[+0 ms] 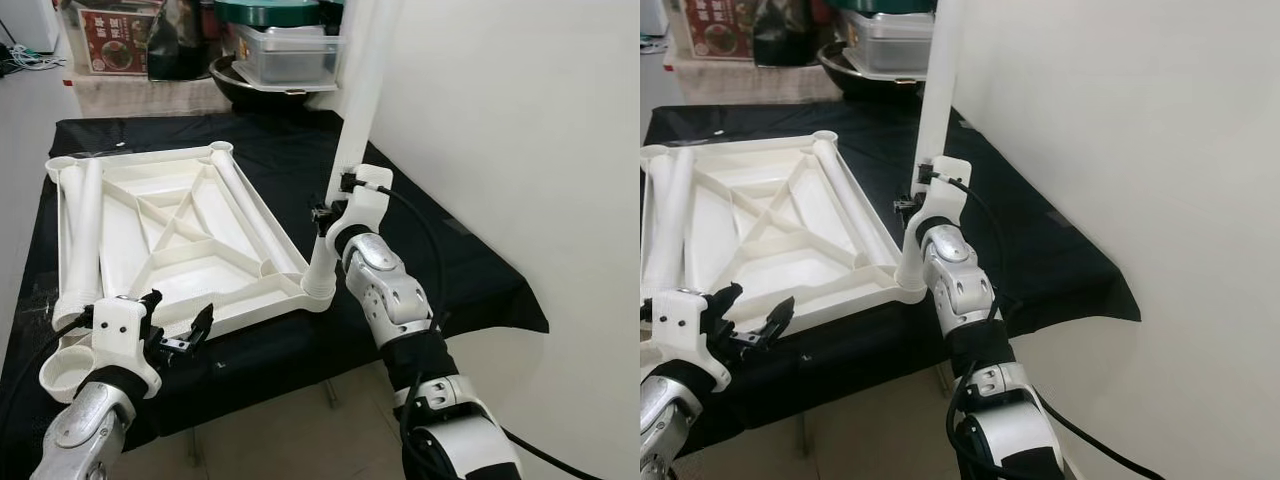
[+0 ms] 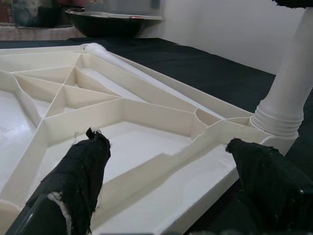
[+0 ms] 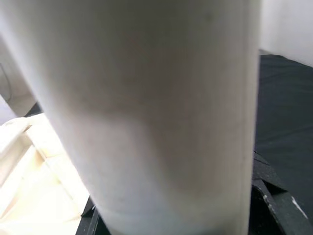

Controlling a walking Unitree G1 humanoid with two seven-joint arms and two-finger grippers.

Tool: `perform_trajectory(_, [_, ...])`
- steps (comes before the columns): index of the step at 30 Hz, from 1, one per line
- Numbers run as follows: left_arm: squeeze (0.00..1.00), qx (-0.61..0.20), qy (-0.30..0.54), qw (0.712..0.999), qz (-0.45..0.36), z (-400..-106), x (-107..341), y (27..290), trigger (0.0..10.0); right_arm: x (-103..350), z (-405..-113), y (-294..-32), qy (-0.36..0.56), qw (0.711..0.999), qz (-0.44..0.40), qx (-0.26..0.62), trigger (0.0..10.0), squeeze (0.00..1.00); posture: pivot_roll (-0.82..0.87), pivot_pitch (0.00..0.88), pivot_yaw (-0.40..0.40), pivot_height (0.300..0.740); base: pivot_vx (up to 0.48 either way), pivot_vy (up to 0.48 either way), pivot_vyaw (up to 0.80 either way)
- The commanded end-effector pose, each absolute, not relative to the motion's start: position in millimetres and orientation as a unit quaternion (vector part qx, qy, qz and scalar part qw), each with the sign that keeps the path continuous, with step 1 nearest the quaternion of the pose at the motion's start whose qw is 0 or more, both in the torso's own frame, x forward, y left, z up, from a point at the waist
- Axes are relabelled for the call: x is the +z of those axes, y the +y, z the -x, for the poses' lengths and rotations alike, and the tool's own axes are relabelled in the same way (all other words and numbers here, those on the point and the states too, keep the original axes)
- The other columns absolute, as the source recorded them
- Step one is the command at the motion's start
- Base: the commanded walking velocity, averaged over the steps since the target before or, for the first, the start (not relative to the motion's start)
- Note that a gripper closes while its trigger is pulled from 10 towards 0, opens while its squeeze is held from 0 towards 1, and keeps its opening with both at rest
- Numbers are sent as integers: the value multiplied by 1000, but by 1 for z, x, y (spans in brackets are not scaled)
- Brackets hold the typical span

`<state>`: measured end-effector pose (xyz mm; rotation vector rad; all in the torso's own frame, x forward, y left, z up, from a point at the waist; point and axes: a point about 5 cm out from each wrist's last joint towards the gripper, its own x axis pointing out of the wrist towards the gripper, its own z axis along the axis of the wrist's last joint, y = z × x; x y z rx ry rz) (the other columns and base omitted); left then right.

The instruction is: Building children table

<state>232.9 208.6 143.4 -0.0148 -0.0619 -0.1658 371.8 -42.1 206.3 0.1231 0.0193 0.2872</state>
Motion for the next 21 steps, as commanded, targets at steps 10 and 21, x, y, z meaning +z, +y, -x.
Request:
perform_trajectory(10, [0, -84, -23, 996, 10, -233, 139, 207, 10000, 248, -353, -19, -88, 882, -149, 438, 10000, 0, 193, 0, -161, 740, 0, 0, 0])
perform_trajectory(21, [0, -86, -24, 996, 12, -234, 139, 207, 10000, 216, -337, -10, -59, 794, -31, 605, 3098, 0, 217, 0, -169, 740, 0, 0, 0])
